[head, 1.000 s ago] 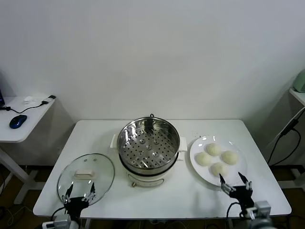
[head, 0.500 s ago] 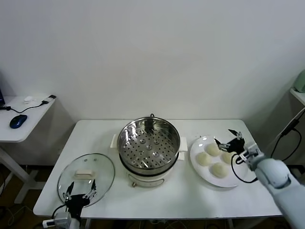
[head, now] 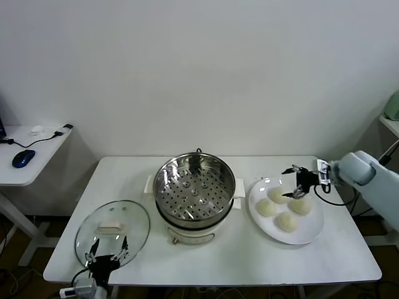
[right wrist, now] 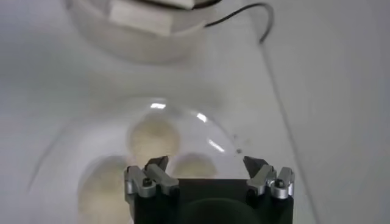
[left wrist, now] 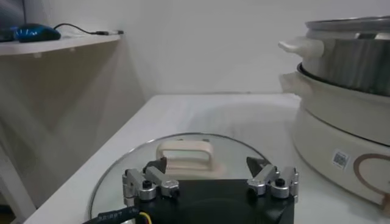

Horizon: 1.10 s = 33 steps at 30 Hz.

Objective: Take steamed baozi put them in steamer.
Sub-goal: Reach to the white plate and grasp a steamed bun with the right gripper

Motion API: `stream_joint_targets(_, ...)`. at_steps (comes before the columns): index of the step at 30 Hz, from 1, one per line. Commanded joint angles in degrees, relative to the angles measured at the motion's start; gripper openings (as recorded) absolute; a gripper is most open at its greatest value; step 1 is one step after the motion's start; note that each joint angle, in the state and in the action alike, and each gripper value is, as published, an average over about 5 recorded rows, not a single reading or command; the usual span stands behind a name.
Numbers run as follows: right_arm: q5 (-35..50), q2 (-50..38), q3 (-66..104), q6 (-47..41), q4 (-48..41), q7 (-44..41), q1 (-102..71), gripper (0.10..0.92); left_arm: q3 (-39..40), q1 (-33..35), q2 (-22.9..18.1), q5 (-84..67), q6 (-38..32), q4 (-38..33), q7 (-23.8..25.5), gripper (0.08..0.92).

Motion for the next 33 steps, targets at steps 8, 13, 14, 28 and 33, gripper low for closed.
stream_joint_targets(8, -1.98, 13.38, -18.81, -1.97, -15.45, -5.04, 10.38, 0.823, -0.64, -0.26, 0.35, -0.04, 0.26, 0.45, 0.11, 0.823)
stream_joint_targets(13, -4.20, 16.36, -14.38, -2.12, -19.58, -3.11, 5.93, 0.823, -0.48, -0.11, 0.21, -0.05, 0.07, 0.57, 0.08, 0.823)
stream_joint_targets(14, -4.57, 16.84, -13.78, -2.09, -20.16, -2.89, 5.21, 0.823, -0.45, -0.08, 0.16, -0.06, 0.02, 0.65, 0.07, 0.823)
stream_joint_targets(28, -11.41, 22.53, -4.45, 0.30, -29.12, 0.73, -1.44, 0.823, 0.13, 0.76, -0.39, 0.46, -0.26, -0.19, -0.26, 0.823)
stream_joint_targets(33, -12.06, 23.14, -3.18, 0.52, -29.93, 0.75, -2.04, 0.805, 0.19, 0.89, -0.37, 0.47, -0.33, -0.21, -0.29, 0.823)
